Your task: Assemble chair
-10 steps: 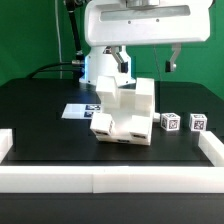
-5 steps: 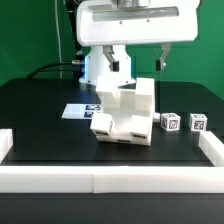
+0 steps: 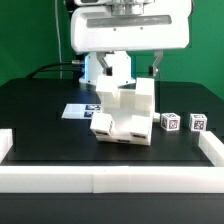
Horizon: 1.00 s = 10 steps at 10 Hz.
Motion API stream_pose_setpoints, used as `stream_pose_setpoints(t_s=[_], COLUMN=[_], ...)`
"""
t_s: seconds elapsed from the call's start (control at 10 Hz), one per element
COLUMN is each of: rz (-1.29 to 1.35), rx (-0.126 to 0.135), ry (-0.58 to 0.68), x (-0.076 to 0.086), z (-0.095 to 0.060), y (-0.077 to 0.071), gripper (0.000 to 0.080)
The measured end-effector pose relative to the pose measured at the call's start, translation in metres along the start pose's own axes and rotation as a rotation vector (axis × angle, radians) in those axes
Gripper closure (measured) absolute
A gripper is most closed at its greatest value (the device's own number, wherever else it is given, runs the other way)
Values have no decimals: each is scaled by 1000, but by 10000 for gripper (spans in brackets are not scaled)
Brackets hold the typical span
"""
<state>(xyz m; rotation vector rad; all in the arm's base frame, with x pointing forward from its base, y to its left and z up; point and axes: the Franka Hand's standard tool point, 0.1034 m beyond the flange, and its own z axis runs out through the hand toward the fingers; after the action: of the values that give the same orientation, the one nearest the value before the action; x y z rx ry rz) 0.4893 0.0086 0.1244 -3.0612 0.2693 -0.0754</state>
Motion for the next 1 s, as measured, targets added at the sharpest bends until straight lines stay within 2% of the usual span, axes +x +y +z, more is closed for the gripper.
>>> stream_pose_setpoints(t_s=[0.5, 1.0], rz=[-22, -39], rx=[-23, -37], ry=[-6, 2], x=[16, 34], z=[16, 26], y=[6, -2], gripper=[150, 150])
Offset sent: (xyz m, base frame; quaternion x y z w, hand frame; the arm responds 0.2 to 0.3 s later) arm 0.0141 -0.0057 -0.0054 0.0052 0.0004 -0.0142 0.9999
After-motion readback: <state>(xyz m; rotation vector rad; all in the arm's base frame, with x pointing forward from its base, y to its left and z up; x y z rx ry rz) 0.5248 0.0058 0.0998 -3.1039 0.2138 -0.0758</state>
